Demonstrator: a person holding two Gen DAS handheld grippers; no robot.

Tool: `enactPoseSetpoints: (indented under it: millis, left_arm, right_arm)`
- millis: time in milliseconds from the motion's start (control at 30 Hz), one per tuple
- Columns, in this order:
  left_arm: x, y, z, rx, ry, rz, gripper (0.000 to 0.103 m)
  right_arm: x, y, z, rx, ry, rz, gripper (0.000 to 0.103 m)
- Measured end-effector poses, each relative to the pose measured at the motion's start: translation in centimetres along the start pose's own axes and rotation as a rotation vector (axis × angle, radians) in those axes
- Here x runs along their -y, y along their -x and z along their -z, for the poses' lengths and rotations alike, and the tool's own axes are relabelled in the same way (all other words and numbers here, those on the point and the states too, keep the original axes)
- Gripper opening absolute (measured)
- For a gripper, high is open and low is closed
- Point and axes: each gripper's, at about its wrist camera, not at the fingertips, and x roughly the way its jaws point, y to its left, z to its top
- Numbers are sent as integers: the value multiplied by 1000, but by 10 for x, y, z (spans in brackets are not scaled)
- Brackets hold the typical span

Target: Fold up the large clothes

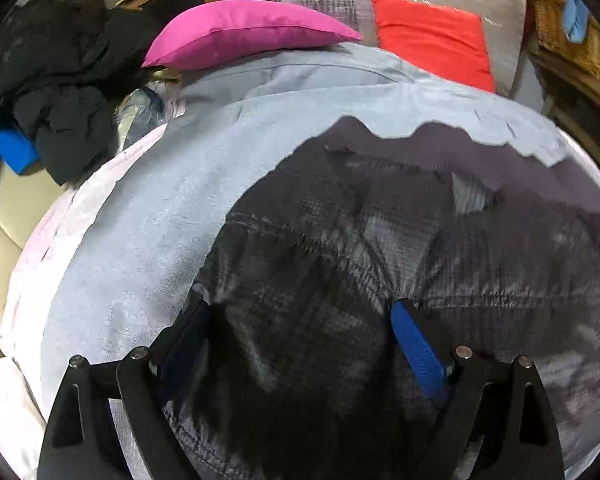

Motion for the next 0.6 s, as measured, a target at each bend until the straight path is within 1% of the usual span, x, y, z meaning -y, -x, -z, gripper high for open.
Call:
enactPoseSetpoints:
  millis: [100, 167, 233, 267, 300, 400, 433, 533, 567, 600]
  left_arm:
    - [6, 10, -3, 42, 9, -6, 91]
    - [11, 18, -6, 72, 13, 12, 91]
    - [19, 24, -9, 107, 0, 29, 91]
    - [23, 24, -11, 113, -13, 22, 91]
    - [26, 22, -12, 111, -24, 16, 91]
    - [35, 7, -14, 60, -48, 22, 91]
    - [37, 3, -14, 50, -54, 17, 91]
    - [45, 0, -15, 64, -98, -6, 91]
    - [47, -1, -16, 68, -113, -12, 91]
    - [47, -3, -18, 68, -121, -12, 91]
  right_arm:
    - [-3, 6, -9, 32, -41, -29, 59]
    - [-11, 5, -17, 49, -43, -46, 59]
    - [-23, -3, -24, 45, -30, -57, 59]
    - [-29, -9, -29, 33, -23, -49, 59]
    - [-36, -18, -34, 16, -16, -23, 59]
    - [-48, -40, -47, 4, -17, 24, 59]
    - [-48, -45, -51, 3, -24, 36, 59]
    - [-41, -67, -68, -20, -57, 77, 59]
    - [-35, -78, -73, -37, -69, 107, 59]
    - [-29, -88, -76, -59, -86, 117, 58]
